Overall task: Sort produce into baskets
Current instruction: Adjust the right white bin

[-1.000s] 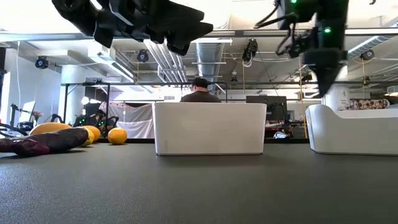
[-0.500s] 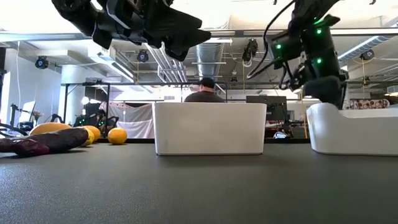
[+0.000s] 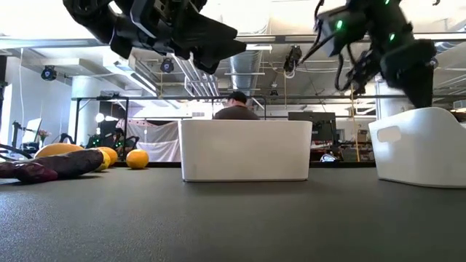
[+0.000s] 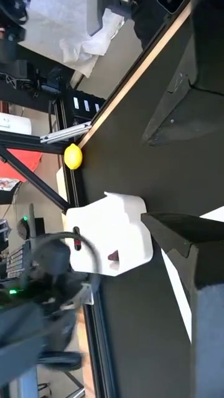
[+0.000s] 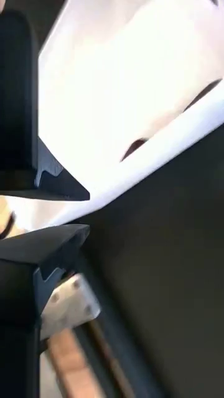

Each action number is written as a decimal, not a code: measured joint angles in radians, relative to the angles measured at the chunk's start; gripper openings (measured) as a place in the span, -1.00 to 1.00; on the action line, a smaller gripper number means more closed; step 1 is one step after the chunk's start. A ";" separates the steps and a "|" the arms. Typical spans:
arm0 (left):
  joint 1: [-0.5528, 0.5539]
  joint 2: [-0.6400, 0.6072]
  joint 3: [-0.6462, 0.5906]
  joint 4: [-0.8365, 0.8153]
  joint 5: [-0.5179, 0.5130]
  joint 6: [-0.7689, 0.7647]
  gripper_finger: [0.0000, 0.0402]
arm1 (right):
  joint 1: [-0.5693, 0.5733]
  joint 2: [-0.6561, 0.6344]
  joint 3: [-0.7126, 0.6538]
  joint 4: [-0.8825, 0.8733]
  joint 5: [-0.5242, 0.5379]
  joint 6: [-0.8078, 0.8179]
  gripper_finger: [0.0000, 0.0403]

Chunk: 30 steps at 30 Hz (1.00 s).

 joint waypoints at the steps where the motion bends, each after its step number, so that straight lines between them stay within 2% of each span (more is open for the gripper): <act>1: 0.003 -0.004 0.000 -0.002 0.000 0.001 -0.17 | 0.005 -0.015 0.014 -0.024 0.013 0.016 -0.70; 4: 0.011 -0.020 0.000 -0.023 0.000 0.016 -0.17 | 0.012 -0.067 0.037 -0.035 0.025 0.080 -0.76; 11: 0.012 -0.100 -0.001 -0.143 0.000 0.056 -0.17 | 0.058 -0.152 -0.005 -0.007 -0.067 0.189 -0.91; 18: 0.012 -0.203 -0.008 -0.301 0.000 0.056 -0.17 | 0.093 -0.131 -0.091 0.147 -0.127 0.248 -0.95; 22: 0.010 -0.248 -0.056 -0.314 0.000 0.067 -0.17 | 0.096 -0.092 -0.115 0.230 -0.178 0.245 -0.95; 30: 0.017 -0.299 -0.157 -0.248 0.000 0.226 -0.17 | 0.050 -0.013 -0.088 0.167 -0.057 0.166 -0.94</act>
